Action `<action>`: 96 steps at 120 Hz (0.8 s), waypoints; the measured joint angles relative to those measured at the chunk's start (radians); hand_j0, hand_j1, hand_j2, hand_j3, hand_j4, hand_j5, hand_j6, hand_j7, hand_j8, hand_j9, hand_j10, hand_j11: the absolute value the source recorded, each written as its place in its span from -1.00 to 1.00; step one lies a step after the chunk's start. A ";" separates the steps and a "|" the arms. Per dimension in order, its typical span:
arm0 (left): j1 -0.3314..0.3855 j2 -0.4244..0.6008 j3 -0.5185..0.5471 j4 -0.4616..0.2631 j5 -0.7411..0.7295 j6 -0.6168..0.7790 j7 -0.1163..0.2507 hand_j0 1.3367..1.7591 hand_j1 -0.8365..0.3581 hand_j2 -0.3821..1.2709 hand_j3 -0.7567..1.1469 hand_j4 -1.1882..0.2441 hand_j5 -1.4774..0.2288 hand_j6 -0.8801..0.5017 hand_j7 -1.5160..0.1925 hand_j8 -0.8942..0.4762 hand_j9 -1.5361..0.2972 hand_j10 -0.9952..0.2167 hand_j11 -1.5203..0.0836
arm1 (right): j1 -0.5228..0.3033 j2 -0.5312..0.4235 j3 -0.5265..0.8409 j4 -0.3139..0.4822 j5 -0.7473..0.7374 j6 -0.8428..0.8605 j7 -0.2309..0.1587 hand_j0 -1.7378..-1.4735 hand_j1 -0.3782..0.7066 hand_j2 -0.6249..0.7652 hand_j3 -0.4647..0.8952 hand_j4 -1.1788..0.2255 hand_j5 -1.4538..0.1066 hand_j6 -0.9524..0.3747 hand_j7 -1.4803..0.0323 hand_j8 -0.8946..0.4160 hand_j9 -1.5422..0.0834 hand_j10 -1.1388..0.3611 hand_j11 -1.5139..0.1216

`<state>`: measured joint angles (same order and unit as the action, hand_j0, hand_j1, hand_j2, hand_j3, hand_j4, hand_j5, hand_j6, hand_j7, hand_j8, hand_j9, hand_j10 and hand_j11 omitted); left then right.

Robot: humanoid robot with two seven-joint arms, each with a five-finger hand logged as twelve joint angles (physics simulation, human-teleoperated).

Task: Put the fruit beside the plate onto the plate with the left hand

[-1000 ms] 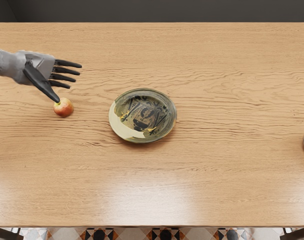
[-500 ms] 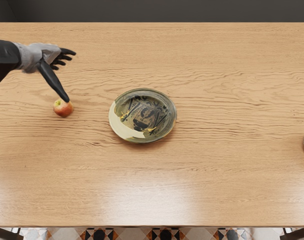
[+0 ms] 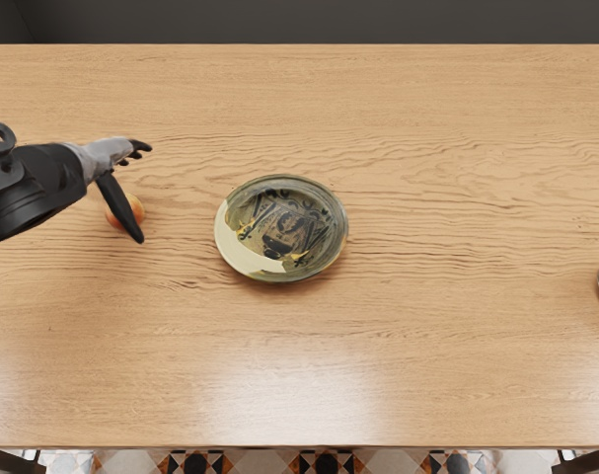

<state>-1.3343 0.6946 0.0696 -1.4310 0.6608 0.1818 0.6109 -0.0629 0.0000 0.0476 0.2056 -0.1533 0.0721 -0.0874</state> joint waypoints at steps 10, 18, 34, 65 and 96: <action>0.022 -0.006 0.003 0.001 0.009 0.023 0.000 0.52 0.79 -0.51 -0.20 0.52 0.58 0.13 0.63 0.16 0.54 0.48 0.74 | 0.000 0.000 0.000 0.000 0.000 0.000 0.000 -0.40 -0.90 -0.11 -0.32 0.65 0.83 0.41 0.93 0.34 0.87 0.49 0.82; 0.032 -0.006 0.004 0.001 0.023 0.045 0.000 0.52 0.74 -0.51 -0.20 0.48 0.54 0.09 0.59 0.12 0.50 0.43 0.69 | 0.000 0.000 0.000 0.000 0.000 0.000 0.000 -0.40 -0.90 -0.11 -0.32 0.65 0.83 0.41 0.93 0.34 0.87 0.49 0.82; 0.049 -0.006 0.007 0.003 0.060 0.091 0.000 0.52 0.66 -0.50 -0.20 0.43 0.48 0.03 0.53 0.06 0.44 0.37 0.63 | 0.000 0.000 0.000 0.000 0.000 0.000 0.000 -0.40 -0.90 -0.11 -0.32 0.65 0.83 0.41 0.93 0.34 0.87 0.49 0.82; 0.081 -0.032 0.023 0.020 0.106 0.153 0.000 0.52 0.53 -0.48 -0.20 0.34 0.39 -0.06 0.43 -0.03 0.35 0.26 0.53 | 0.000 0.000 0.000 0.000 0.000 0.000 0.000 -0.40 -0.90 -0.11 -0.32 0.65 0.83 0.41 0.93 0.34 0.87 0.49 0.82; 0.113 -0.057 0.026 0.038 0.115 0.183 0.000 0.52 0.40 -0.46 -0.20 0.25 0.29 -0.15 0.33 -0.12 0.26 0.16 0.42 | 0.000 0.000 0.000 0.000 0.000 0.000 0.000 -0.40 -0.90 -0.11 -0.32 0.65 0.83 0.41 0.93 0.34 0.87 0.49 0.82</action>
<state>-1.2212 0.6379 0.0961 -1.3930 0.7755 0.3645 0.6109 -0.0628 0.0000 0.0476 0.2055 -0.1533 0.0721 -0.0874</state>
